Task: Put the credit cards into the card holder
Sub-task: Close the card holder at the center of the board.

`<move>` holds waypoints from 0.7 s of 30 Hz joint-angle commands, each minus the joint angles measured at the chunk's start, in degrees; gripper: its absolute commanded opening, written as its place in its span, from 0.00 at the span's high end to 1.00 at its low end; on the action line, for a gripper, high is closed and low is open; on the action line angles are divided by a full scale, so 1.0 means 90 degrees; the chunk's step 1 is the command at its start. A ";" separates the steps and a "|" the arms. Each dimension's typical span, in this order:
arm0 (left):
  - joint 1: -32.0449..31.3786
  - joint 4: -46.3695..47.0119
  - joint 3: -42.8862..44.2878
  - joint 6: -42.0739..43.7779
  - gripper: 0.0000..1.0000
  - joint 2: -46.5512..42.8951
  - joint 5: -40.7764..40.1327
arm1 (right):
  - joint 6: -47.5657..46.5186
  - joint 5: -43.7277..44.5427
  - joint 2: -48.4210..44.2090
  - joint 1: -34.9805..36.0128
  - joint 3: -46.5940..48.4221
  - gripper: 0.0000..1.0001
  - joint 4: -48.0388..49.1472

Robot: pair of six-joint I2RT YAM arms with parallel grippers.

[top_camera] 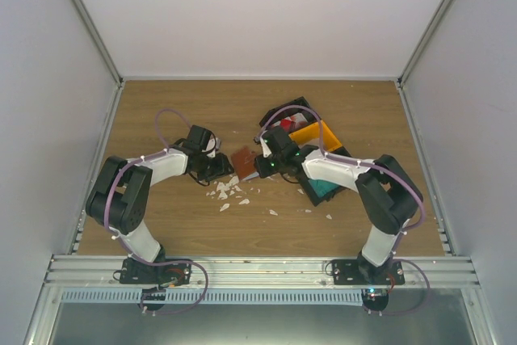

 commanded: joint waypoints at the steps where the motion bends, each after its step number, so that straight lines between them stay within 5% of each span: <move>1: 0.0049 0.0159 -0.0003 -0.0082 0.53 -0.0190 -0.0063 | 0.0355 -0.0598 0.0244 -0.0039 0.0033 0.86 0.0163; 8: 0.0049 0.0181 -0.0013 -0.0063 0.54 -0.0141 -0.0036 | 0.0595 -0.1060 0.0490 -0.0043 -0.0068 0.99 0.0376; 16: 0.0048 0.0196 -0.0005 0.0013 0.55 -0.0045 -0.0015 | 0.0835 -0.2265 0.0508 -0.0037 -0.0429 1.00 0.1085; 21: 0.0040 -0.0007 0.0028 0.0225 0.62 0.0106 0.0084 | 0.0238 -0.1536 0.0092 -0.0109 -0.0499 0.93 0.0935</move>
